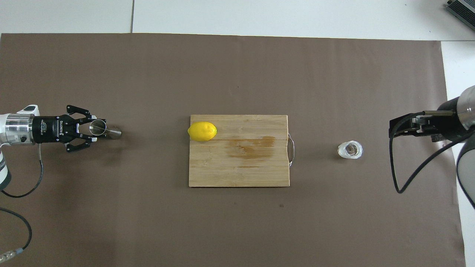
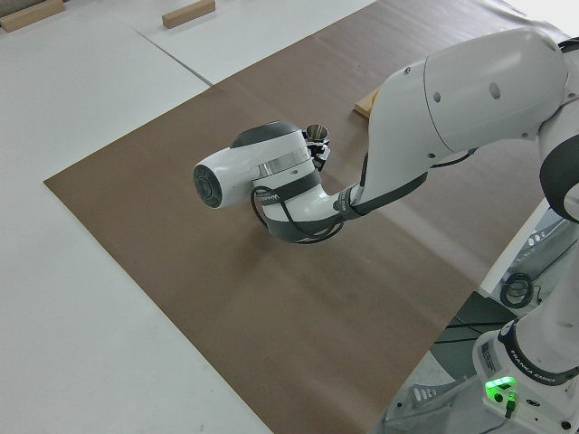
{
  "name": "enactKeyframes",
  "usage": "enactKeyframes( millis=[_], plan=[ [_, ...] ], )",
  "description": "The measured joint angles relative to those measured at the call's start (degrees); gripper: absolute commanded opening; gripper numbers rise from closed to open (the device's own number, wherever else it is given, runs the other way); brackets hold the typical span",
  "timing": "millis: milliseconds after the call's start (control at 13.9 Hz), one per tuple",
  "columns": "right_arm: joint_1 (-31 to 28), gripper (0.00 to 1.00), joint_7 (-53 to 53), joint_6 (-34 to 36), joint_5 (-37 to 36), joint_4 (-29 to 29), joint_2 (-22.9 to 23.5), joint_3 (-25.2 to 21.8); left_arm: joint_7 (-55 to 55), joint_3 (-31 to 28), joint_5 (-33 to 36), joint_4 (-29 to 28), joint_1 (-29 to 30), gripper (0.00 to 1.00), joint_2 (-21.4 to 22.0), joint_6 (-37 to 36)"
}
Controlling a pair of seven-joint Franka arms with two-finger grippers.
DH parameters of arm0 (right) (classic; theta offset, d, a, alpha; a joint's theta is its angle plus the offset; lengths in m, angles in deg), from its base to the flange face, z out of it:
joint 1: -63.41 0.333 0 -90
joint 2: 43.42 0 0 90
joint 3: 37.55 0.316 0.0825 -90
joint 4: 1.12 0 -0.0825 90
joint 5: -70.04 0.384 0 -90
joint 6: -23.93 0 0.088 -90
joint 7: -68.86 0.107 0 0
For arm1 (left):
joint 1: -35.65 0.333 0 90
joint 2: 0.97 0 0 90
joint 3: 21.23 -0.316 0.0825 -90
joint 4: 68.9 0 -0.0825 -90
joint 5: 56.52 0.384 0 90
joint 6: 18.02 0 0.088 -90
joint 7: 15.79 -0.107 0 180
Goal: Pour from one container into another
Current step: 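Close the left gripper around the steel cup, then lift the steel cup with the left gripper over the cutting board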
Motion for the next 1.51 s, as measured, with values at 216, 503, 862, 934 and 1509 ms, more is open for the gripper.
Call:
enactKeyframes(
  millis=[216,503,862,934,1509],
  plan=[
    [0.0,1.0,0.0,0.0,0.0,0.0,0.0,0.0,0.01,0.3,-0.87,0.0,-0.01,0.0,0.0,-0.73],
    [0.0,1.0,0.0,0.0,0.0,0.0,0.0,0.0,0.06,1.77,-2.95,0.01,-0.12,0.0,0.08,-3.28],
    [0.0,1.0,0.0,0.0,0.0,0.0,0.0,0.0,3.71,4.46,-4.17,0.17,-0.61,0.0,0.83,-5.13],
    [0.0,1.0,0.0,0.0,0.0,0.0,0.0,0.0,4.3,4.56,-4.5,0.17,-1.37,0.0,1.21,-5.24],
    [0.0,1.0,0.0,0.0,0.0,0.0,0.0,0.0,7.63,4.55,-11.82,0.05,-11.63,0.0,4.37,-5.24]
  ],
)
